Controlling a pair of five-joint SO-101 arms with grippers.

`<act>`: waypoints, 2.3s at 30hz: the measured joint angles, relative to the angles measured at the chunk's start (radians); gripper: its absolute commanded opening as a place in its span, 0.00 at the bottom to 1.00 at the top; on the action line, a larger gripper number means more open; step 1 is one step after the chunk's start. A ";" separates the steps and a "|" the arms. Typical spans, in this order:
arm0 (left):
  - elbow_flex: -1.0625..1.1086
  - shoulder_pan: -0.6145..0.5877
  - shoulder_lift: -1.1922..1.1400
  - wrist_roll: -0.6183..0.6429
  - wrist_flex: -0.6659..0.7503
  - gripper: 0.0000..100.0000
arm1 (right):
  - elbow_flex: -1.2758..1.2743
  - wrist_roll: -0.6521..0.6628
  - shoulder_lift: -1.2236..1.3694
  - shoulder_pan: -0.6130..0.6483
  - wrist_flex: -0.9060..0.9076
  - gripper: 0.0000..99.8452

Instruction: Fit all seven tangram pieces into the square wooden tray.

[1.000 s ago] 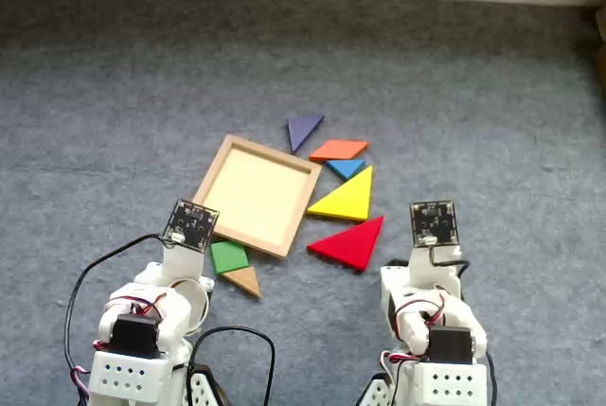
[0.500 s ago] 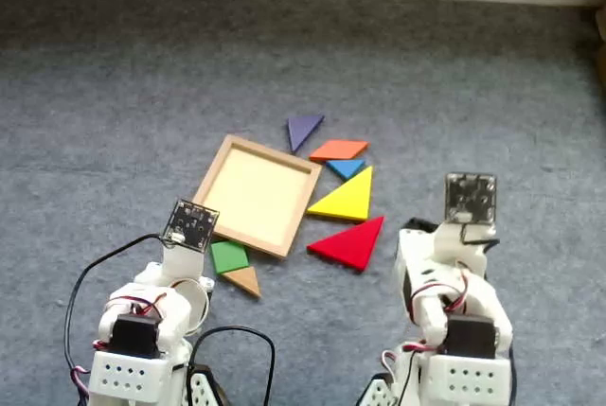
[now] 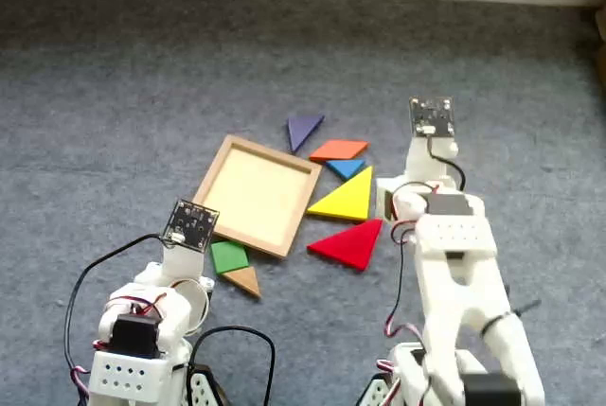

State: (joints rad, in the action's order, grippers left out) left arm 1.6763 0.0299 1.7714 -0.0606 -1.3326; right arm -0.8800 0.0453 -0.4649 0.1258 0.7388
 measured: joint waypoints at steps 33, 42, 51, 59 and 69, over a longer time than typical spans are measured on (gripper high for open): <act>0.000 0.000 0.000 0.000 0.000 0.01 | -0.219 0.353 -0.170 0.198 0.338 0.01; 0.000 0.000 0.000 0.000 0.000 0.01 | -0.193 0.353 -0.397 0.252 0.483 0.12; 0.000 0.000 0.000 0.000 0.000 0.01 | -0.141 0.322 -0.407 0.408 0.572 0.37; 0.000 0.000 0.000 0.000 0.000 0.01 | -0.140 0.224 -0.350 0.503 0.519 0.37; 0.000 0.000 0.000 0.000 0.000 0.01 | 0.040 0.218 0.081 0.509 0.488 0.37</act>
State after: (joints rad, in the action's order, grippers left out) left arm 1.6763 0.0299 1.7714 -0.0606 -1.3326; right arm -0.8401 0.2631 -0.3836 0.6352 1.2267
